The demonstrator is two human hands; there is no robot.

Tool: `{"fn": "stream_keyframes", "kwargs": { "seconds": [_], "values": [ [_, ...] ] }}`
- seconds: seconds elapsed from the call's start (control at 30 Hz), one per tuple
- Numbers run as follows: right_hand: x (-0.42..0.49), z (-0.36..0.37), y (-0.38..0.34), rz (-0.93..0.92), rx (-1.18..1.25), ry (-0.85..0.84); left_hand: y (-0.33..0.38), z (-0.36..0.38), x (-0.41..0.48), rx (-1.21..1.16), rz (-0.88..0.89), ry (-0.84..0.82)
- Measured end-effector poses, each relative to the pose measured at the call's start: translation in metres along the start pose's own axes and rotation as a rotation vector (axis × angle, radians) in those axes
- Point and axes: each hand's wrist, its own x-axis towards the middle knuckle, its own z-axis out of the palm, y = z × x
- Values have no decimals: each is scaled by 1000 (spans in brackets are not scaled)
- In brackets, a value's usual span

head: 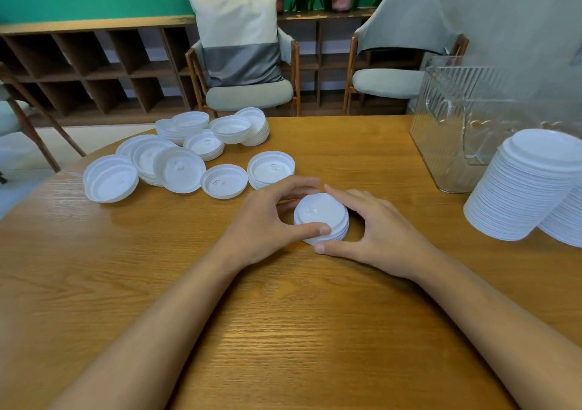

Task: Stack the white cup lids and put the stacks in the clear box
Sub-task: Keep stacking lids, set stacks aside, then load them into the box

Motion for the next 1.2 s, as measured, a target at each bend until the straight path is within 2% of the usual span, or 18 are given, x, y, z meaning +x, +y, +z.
{"fn": "stream_keyframes", "kwargs": {
  "seconds": [0.27,0.33,0.43,0.53,0.6,1.03,1.2],
  "values": [
    [-1,-1,-4,14,22,3,-1,-2,-3,144,75,-38],
    [-1,-1,-4,9,23,25,-1,-4,-4,232,138,46],
    [0,0,-2,20,16,30,-9,-18,0,440,185,281],
    [-2,0,-3,36,19,27,-25,-30,5,643,110,266],
    [-2,0,-6,41,20,28,-32,-32,7,695,96,244],
    [-1,0,-4,17,28,40,-25,-32,10,565,102,414],
    [-1,1,-5,10,26,36,-19,-29,9,486,175,461]
  ]
}}
